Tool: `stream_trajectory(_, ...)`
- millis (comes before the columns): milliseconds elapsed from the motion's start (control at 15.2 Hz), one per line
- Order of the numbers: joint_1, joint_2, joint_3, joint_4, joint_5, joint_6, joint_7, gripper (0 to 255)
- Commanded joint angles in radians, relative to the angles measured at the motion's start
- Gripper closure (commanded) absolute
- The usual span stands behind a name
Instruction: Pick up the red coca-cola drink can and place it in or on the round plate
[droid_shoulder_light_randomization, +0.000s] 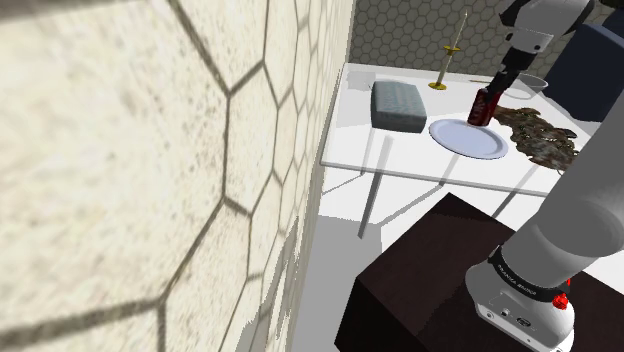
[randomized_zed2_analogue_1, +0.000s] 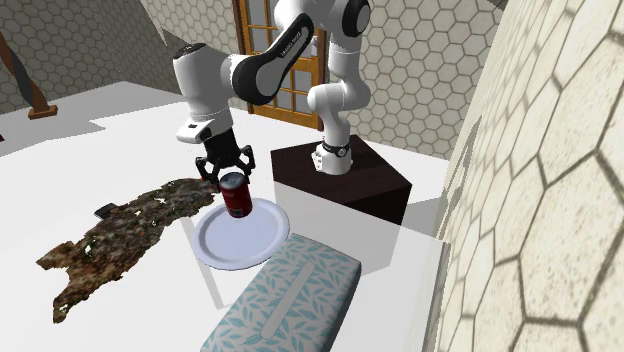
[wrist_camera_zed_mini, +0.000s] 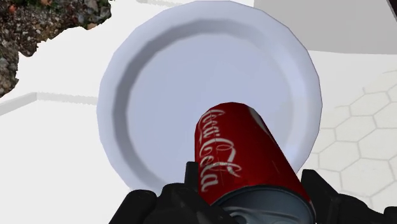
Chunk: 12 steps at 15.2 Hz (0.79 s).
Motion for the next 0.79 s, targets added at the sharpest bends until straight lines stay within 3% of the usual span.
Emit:
stream_trajectory(0,-0.008,0.021,0.004,-0.008,0.020,0.020,-0.017,255)
stream_trajectory(726,-0.040,0.109,0.037,-0.074,0.114,0.135,-0.090,255)
